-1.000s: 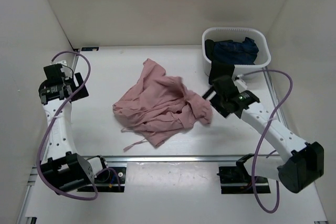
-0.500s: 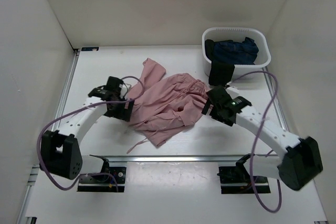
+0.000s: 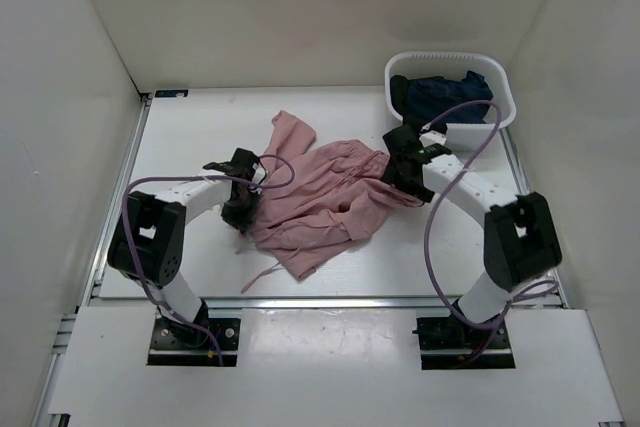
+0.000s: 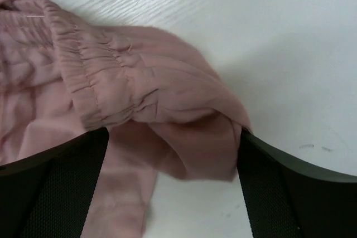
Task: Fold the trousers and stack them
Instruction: Flatten the trousers out
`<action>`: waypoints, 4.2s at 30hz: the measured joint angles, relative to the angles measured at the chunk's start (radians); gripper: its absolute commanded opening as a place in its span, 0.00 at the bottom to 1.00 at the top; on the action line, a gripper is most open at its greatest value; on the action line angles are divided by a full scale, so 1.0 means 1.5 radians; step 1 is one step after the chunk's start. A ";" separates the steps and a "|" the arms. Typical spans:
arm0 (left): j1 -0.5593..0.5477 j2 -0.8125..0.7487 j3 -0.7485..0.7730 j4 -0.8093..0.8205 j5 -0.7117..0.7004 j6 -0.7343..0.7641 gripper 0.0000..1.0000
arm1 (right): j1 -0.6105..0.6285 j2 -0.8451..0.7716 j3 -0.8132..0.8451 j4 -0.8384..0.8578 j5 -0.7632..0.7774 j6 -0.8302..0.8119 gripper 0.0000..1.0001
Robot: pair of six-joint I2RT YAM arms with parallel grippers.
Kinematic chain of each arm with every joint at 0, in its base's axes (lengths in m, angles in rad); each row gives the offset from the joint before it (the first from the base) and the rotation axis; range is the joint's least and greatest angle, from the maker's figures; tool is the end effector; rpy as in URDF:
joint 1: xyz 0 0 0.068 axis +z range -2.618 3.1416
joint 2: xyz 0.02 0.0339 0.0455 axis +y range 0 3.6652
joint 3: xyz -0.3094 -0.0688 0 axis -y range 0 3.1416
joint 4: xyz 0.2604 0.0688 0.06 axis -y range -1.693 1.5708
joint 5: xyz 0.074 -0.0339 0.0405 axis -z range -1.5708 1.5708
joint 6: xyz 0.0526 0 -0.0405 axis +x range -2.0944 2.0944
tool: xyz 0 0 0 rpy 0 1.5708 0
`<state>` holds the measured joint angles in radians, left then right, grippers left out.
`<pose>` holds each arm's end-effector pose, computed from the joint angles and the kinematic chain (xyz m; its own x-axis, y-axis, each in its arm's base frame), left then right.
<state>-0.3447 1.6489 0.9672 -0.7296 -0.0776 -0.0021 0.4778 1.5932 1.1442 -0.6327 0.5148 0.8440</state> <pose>0.2877 -0.0990 0.1796 -0.9299 0.3316 -0.1590 0.3234 0.9432 0.0762 0.3172 0.1351 0.2581 -0.6665 0.3874 -0.6370 0.4564 0.8876 0.0623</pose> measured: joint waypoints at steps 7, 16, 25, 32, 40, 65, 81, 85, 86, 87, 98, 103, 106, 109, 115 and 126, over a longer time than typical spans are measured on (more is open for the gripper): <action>0.033 -0.022 0.004 0.002 -0.017 0.003 0.14 | -0.028 0.075 -0.018 0.010 -0.036 -0.029 0.00; 0.256 -0.225 0.270 0.015 -0.117 0.003 0.14 | 0.180 -0.216 -0.001 0.046 -0.148 -0.040 0.00; 0.126 -0.152 0.435 0.050 -0.136 0.004 0.32 | 0.216 -0.422 -0.057 0.003 -0.043 0.075 0.00; 0.034 0.212 0.553 -0.046 -0.143 0.005 1.00 | 0.203 -0.452 -0.112 -0.154 0.086 0.201 0.00; 0.140 0.008 0.359 -0.132 -0.119 0.003 0.93 | 0.200 -0.516 -0.157 -0.205 0.130 0.259 0.00; 0.230 0.097 0.106 -0.133 0.037 0.002 0.14 | 0.200 -0.566 -0.185 -0.280 0.171 0.327 0.00; 0.354 -0.216 0.219 -0.156 -0.155 -0.014 0.15 | 0.207 -0.710 -0.185 -0.370 0.214 0.428 0.00; 0.360 -0.207 0.087 -0.166 -0.160 -0.007 0.78 | 0.205 -0.685 -0.185 -0.393 0.232 0.421 0.00; 0.363 -0.207 0.064 -0.174 -0.159 -0.002 0.90 | 0.204 -0.682 -0.185 -0.399 0.236 0.419 0.00; 0.369 -0.208 0.030 -0.180 -0.163 -0.002 1.00 | 0.203 -0.678 -0.185 -0.406 0.241 0.417 0.00; 0.608 -0.211 0.039 -0.149 -0.153 0.002 0.99 | 0.201 -0.683 -0.184 -0.454 0.290 0.444 0.00; 0.681 -0.144 -0.055 -0.092 -0.126 0.001 1.00 | 0.201 -0.705 -0.176 -0.469 0.313 0.424 0.00; 0.696 -0.079 -0.100 -0.106 -0.090 0.003 0.95 | 0.201 -0.679 -0.178 -0.466 0.310 0.400 0.00; 0.700 -0.060 -0.090 -0.115 -0.061 0.005 0.40 | 0.201 -0.631 -0.184 -0.456 0.308 0.383 0.00; 0.697 -0.011 -0.003 -0.162 0.024 0.003 0.14 | 0.201 -0.584 -0.170 -0.406 0.321 0.329 0.00; 0.594 0.021 0.448 -0.234 -0.037 0.002 0.29 | 0.201 -0.389 0.048 -0.319 0.345 0.134 0.00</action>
<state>0.5468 1.6806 1.6398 -1.0801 -0.1333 0.0006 0.7792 1.0100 1.2156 -1.1118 1.0317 1.0443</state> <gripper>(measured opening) 0.244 0.004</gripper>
